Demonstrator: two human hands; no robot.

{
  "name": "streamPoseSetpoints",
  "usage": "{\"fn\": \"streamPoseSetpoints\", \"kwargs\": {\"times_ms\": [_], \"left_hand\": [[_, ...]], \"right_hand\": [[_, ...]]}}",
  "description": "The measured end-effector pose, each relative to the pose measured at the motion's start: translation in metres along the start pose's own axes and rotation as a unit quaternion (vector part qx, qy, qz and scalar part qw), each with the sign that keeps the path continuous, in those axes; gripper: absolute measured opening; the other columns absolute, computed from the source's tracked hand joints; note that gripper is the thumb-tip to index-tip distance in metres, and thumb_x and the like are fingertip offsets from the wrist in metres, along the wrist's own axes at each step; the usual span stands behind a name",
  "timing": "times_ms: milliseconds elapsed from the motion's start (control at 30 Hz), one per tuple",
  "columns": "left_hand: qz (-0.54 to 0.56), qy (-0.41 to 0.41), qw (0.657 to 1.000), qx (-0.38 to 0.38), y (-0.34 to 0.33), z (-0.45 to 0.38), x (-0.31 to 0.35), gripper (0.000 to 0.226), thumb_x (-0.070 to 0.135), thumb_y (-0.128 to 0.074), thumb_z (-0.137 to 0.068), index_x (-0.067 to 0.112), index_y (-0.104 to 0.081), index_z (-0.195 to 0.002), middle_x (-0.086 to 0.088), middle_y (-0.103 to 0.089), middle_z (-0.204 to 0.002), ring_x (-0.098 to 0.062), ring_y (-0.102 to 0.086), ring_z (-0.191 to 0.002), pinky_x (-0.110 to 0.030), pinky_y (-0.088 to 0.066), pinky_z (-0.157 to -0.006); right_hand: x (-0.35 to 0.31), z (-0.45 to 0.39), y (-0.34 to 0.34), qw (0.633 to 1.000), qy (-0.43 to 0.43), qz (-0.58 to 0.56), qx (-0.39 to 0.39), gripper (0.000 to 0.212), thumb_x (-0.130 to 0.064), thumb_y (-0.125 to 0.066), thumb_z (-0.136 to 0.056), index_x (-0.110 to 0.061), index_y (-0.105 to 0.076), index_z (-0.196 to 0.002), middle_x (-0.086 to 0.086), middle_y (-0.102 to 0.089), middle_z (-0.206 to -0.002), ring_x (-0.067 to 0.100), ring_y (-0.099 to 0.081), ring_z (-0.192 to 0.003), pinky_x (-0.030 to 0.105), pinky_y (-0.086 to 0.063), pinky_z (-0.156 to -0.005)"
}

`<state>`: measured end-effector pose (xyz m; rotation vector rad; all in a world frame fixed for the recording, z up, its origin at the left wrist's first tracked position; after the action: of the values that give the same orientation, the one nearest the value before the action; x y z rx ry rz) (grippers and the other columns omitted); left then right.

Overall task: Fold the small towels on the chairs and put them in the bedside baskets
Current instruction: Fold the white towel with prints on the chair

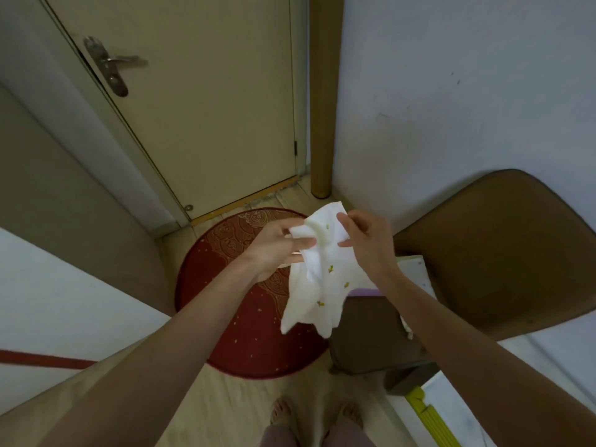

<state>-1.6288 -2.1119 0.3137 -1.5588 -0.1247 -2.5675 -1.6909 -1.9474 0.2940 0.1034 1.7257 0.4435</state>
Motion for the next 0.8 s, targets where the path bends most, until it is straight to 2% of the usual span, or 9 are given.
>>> {"fn": "streamPoseSetpoints", "kwargs": {"times_ms": [100, 200, 300, 433, 500, 567, 633, 700, 800], "left_hand": [[0.06, 0.027, 0.995, 0.073, 0.002, -0.001, 0.002, 0.037, -0.001, -0.063, -0.089, 0.0, -0.056, -0.126, -0.016, -0.065, -0.118, -0.018, -0.068, -0.093, -0.021, -0.059, -0.068], [0.132, 0.069, 0.98, 0.13, 0.001, -0.005, 0.008, 0.042, -0.005, -0.059, -0.09, -0.004, -0.048, -0.131, -0.019, -0.056, -0.124, -0.02, -0.063, -0.092, -0.015, -0.054, -0.052], [0.171, 0.081, 0.971, 0.146, 0.003, -0.005, 0.015, 0.009, -0.008, -0.058, -0.09, -0.002, -0.061, -0.094, -0.013, -0.058, -0.095, -0.013, -0.058, -0.076, -0.015, -0.054, -0.052], [0.2, 0.084, 0.965, 0.147, 0.006, -0.009, 0.016, 0.018, -0.013, -0.058, -0.086, 0.001, -0.06, -0.074, -0.009, -0.058, -0.079, -0.01, -0.058, -0.073, -0.017, -0.056, -0.061], [0.205, 0.082, 0.964, 0.152, 0.007, -0.013, 0.014, 0.02, -0.013, -0.056, -0.086, 0.002, -0.058, -0.075, -0.01, -0.057, -0.083, -0.011, -0.058, -0.076, -0.017, -0.056, -0.064], [0.21, 0.08, 0.964, 0.145, 0.004, -0.015, 0.013, 0.018, -0.011, -0.055, -0.088, 0.003, -0.058, -0.078, -0.009, -0.056, -0.086, -0.01, -0.057, -0.077, -0.015, -0.055, -0.063], [0.22, 0.08, 0.964, 0.126, -0.001, -0.014, 0.014, 0.006, -0.007, -0.058, -0.089, -0.003, -0.063, -0.087, -0.011, -0.059, -0.091, -0.009, -0.059, -0.079, -0.013, -0.056, -0.062], [0.21, 0.063, 0.971, 0.097, -0.004, -0.011, 0.012, 0.016, -0.001, -0.06, -0.09, -0.006, -0.064, -0.106, -0.012, -0.063, -0.102, -0.01, -0.062, -0.082, -0.013, -0.056, -0.064], [0.097, -0.007, 0.99, 0.104, 0.0, -0.008, 0.007, 0.022, 0.018, -0.062, -0.094, 0.007, -0.067, -0.112, -0.01, -0.065, -0.106, -0.008, -0.062, -0.07, -0.021, -0.057, -0.065]], "right_hand": [[-0.01, 0.006, -0.005, 0.998, 0.044, 0.015, -0.049, 0.022, -0.016, -0.058, -0.096, -0.003, -0.063, -0.079, 0.007, -0.059, -0.07, 0.007, -0.054, -0.064, 0.013, -0.046, -0.057], [-0.011, 0.018, -0.014, 0.984, 0.142, 0.078, -0.071, 0.025, -0.022, -0.055, -0.093, -0.002, -0.068, -0.085, 0.008, -0.066, -0.072, 0.019, -0.06, -0.065, 0.031, -0.046, -0.059], [-0.007, 0.021, -0.013, 0.979, 0.176, 0.094, -0.052, 0.028, -0.027, -0.055, -0.092, -0.005, -0.072, -0.093, 0.002, -0.069, -0.075, 0.017, -0.062, -0.064, 0.034, -0.05, -0.059], [-0.003, 0.023, -0.011, 0.981, 0.154, 0.087, -0.082, 0.043, -0.045, -0.052, -0.088, -0.012, -0.073, -0.106, -0.011, -0.07, -0.093, 0.002, -0.064, -0.082, 0.021, -0.05, -0.069], [-0.004, 0.025, -0.011, 0.984, 0.112, 0.088, -0.112, 0.043, -0.048, -0.064, -0.083, -0.018, -0.07, -0.113, -0.018, -0.065, -0.099, -0.002, -0.061, -0.091, 0.016, -0.047, -0.076], [-0.005, 0.025, -0.013, 0.983, 0.098, 0.109, -0.109, 0.041, -0.037, -0.076, -0.081, -0.019, -0.066, -0.116, -0.017, -0.064, -0.101, -0.002, -0.058, -0.093, 0.015, -0.045, -0.079], [-0.003, 0.022, -0.015, 0.989, 0.088, 0.089, -0.075, 0.025, -0.024, -0.073, -0.085, -0.017, -0.068, -0.108, -0.009, -0.068, -0.094, 0.004, -0.061, -0.085, 0.023, -0.049, -0.074], [-0.001, 0.016, -0.015, 0.995, 0.071, 0.045, -0.045, 0.01, -0.013, -0.068, -0.086, -0.015, -0.069, -0.096, -0.005, -0.068, -0.084, 0.012, -0.064, -0.08, 0.036, -0.054, -0.07], [0.001, 0.005, -0.013, 0.998, 0.047, 0.002, -0.042, 0.008, -0.011, -0.067, -0.085, -0.016, -0.071, -0.089, -0.005, -0.069, -0.081, 0.017, -0.066, -0.077, 0.044, -0.057, -0.07]]}}
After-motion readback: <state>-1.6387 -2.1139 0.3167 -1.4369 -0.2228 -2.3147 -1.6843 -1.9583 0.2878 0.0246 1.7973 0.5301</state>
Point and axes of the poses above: each hand's wrist, its own z-axis away from the middle knuckle, its own y-axis out of the back of the hand, x = y × z, the point moved 1 cm from there along -z, towards the middle knuckle
